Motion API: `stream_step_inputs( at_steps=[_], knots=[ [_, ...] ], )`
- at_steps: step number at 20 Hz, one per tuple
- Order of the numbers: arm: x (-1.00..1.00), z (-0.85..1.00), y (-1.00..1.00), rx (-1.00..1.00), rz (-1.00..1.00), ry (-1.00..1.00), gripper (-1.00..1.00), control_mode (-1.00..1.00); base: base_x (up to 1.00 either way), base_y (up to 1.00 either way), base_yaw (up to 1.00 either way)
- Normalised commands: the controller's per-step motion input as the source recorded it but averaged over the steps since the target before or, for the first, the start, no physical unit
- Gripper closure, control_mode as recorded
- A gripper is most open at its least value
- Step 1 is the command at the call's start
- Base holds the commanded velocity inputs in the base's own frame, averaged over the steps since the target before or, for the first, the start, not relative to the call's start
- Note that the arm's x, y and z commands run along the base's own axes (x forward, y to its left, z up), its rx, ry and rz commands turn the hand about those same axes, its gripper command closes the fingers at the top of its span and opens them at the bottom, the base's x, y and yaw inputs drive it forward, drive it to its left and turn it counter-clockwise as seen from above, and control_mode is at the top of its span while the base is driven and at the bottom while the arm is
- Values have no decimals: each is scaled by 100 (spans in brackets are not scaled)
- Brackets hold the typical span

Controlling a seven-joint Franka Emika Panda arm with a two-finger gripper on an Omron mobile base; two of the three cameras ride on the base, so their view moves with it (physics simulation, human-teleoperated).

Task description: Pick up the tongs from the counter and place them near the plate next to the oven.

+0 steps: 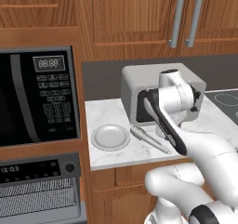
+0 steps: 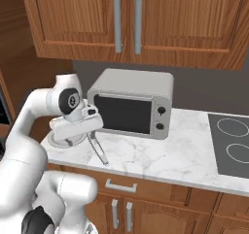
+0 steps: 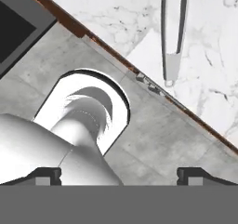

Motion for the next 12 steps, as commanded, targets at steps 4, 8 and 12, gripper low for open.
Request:
stream_step_inputs(
  at_steps=[4,8,12],
  knots=[
    [-38,57,-14,0,-1,-20,-100,-100,0,0,0],
    [-31,53,-19,0,0,-24,-100,-100,0,0,0],
    [-17,46,-24,0,0,-28,-100,-100,0,0,0]
  ],
)
